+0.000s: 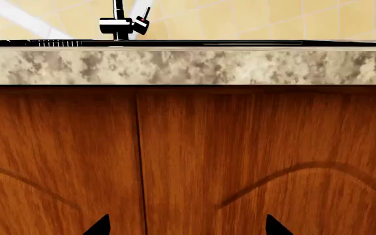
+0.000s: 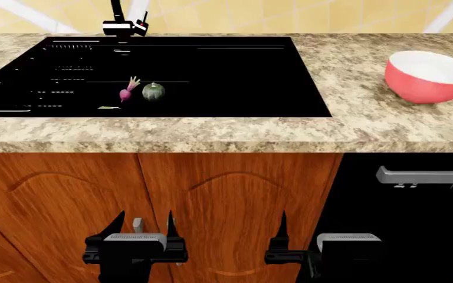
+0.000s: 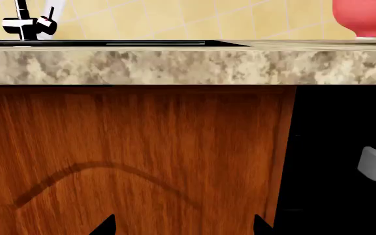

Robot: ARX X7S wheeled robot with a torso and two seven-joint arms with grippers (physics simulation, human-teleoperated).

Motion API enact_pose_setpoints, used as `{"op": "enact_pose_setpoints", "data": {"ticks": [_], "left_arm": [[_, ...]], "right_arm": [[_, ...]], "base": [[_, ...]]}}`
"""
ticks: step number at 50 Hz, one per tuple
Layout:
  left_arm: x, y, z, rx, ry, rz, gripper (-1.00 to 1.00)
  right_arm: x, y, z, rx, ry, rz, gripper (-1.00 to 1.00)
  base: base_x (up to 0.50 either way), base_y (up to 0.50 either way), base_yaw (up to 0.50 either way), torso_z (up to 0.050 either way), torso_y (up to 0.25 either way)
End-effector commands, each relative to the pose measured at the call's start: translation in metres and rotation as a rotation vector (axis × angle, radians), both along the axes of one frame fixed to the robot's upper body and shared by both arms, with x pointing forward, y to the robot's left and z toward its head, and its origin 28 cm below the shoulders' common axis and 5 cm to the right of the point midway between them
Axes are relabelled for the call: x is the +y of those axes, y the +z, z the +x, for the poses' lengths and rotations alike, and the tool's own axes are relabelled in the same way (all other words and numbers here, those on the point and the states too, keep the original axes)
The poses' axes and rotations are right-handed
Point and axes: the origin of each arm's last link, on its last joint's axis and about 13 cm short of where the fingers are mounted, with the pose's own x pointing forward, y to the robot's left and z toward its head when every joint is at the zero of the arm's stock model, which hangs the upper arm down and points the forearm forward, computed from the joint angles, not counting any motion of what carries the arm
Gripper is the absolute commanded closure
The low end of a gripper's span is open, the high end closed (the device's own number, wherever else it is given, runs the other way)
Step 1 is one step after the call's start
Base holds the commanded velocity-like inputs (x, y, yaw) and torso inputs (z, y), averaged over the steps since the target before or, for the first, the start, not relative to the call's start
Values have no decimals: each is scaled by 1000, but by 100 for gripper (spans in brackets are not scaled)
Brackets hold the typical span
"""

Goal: Pick the broccolis and squashs from the sink and place them in one bowl. Place the beet in the other bowl. Then turn off the sink faucet.

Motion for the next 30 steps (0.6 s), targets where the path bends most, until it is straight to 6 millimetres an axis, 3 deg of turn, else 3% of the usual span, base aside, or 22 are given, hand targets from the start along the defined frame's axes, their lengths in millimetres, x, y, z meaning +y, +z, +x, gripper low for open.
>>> {"op": "enact_pose_setpoints", "data": {"ticks": [1,7,30], "left_arm": [[-1,1,-1,-15,-9,5,-100],[-2,1,-2,-29,-26,29,-100],[-3,-2,-3,-4,-49,45,-100]], "right_arm": [[0,0,0,-2,1,2,-100],[0,-1,2,-8,5,0,-100],[0,-1,3,-14,16,-21,-100]], "base": [[0,0,0,0,0],[0,0,0,0,0],[0,500,0,0,0]]}}
